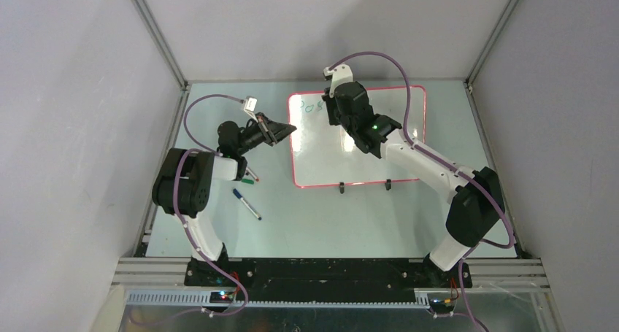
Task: Write a sentence on the whiteboard
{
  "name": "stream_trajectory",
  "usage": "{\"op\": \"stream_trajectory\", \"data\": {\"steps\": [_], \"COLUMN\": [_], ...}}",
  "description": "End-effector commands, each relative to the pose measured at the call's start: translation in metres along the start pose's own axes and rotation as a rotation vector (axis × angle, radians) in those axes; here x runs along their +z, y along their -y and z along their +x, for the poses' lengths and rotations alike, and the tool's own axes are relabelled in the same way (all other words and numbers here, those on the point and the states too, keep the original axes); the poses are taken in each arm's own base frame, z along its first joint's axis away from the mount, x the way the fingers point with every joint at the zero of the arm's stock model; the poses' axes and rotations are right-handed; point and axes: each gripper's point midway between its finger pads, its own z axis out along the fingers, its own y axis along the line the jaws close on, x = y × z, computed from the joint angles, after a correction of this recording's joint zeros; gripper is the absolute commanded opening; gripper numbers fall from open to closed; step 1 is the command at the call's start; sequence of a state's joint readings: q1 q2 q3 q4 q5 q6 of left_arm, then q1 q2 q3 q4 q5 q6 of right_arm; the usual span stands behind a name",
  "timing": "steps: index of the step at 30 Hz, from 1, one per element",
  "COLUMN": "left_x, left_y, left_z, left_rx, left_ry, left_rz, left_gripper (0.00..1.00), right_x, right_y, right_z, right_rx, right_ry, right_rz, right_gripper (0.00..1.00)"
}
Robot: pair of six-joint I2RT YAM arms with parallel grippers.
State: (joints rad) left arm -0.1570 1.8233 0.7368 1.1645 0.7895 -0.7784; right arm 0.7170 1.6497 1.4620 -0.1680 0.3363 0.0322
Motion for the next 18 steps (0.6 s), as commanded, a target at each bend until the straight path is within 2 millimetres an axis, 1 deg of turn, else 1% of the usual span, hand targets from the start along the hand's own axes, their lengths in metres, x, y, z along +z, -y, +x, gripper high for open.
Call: {"op": "stream_trajectory", "data": {"steps": [1,13,18], "left_x": [0.0066,0.0069,0.0067], "left_y": [0.0004,0.0018,0.0019], "left_z": [-0.005,-0.0048,-0.0048], "left_rx": [0.085,0.087,0.089], "left_ry": [0.01,0.009,0.009], "left_rz": [-0.017,-0.012,-0.012], "left_gripper": [0.02,0.02,0.02], "right_x": [-0.0035,-0.0061,-0.0045], "right_y": [0.0008,0.0043,0.0032], "right_z": [-0.0271,-0.0315,-0.0303], "right_rx": [0.02,0.035,0.035], "right_ry": [0.063,0.088,0.087], "right_rz": [0.016,0.03,0.028], "right_gripper": [0.0,0.0,0.0]}}
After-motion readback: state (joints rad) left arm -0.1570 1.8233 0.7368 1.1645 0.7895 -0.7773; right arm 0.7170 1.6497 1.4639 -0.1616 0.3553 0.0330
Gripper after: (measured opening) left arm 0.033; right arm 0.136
